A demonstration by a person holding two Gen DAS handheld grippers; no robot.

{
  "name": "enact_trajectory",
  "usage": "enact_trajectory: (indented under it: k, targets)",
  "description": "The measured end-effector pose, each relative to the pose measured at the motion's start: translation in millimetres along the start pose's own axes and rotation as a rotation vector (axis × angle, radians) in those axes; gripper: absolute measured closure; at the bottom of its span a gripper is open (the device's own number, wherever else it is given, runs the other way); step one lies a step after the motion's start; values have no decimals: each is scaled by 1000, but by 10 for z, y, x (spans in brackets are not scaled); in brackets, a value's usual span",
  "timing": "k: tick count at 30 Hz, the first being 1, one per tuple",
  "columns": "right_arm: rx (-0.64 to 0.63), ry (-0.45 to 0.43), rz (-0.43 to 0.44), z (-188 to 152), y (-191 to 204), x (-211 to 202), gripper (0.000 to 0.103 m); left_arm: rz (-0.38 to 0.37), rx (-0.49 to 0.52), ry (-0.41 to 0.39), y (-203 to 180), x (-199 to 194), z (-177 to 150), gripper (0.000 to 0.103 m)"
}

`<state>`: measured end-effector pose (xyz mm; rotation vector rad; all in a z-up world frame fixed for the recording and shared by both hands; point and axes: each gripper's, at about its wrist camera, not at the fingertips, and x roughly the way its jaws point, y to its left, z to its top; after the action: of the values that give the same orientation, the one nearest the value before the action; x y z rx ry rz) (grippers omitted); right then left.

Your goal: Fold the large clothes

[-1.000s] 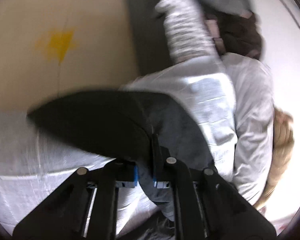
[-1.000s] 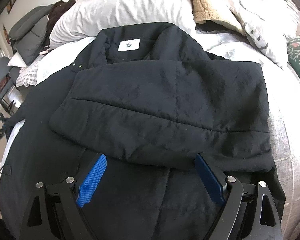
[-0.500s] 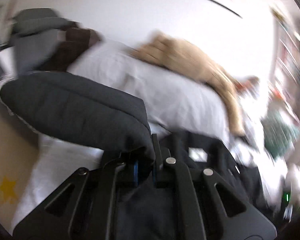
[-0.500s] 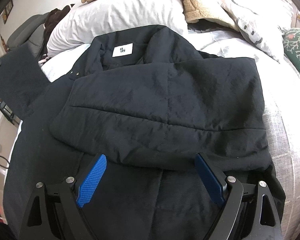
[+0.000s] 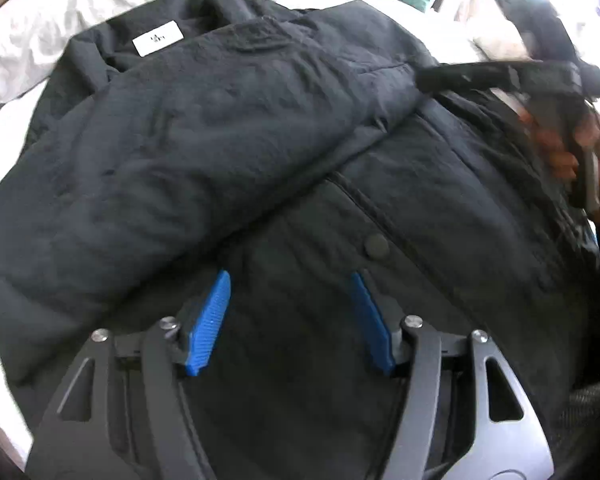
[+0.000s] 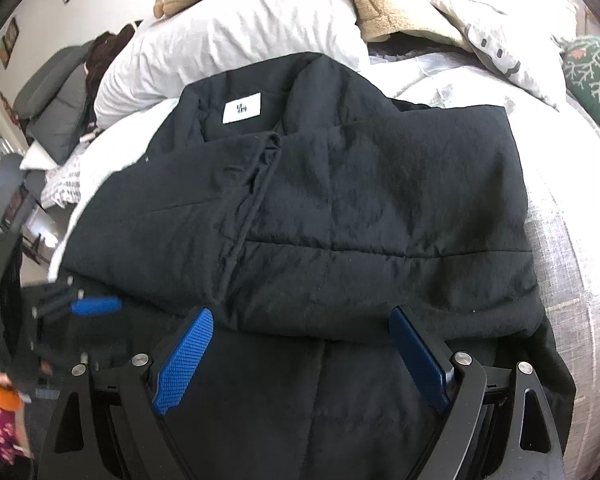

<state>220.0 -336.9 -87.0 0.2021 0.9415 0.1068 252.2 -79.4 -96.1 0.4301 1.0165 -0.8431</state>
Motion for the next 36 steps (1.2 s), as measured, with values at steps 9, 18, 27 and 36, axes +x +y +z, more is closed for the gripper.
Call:
enact_trajectory:
  k: [9, 18, 27, 36]
  targets:
    - [191, 18, 262, 413, -83, 246, 11, 118, -283, -177, 977, -771, -249, 35]
    - [201, 0, 277, 637, 237, 719, 94, 151, -502, -273, 1595, -707, -374, 75]
    - [36, -49, 25, 384, 341, 523, 77, 152, -444, -162, 1502, -259, -491, 71]
    - [-199, -278, -132, 713, 1034, 192, 51, 332, -444, -271, 2050, -301, 141, 43]
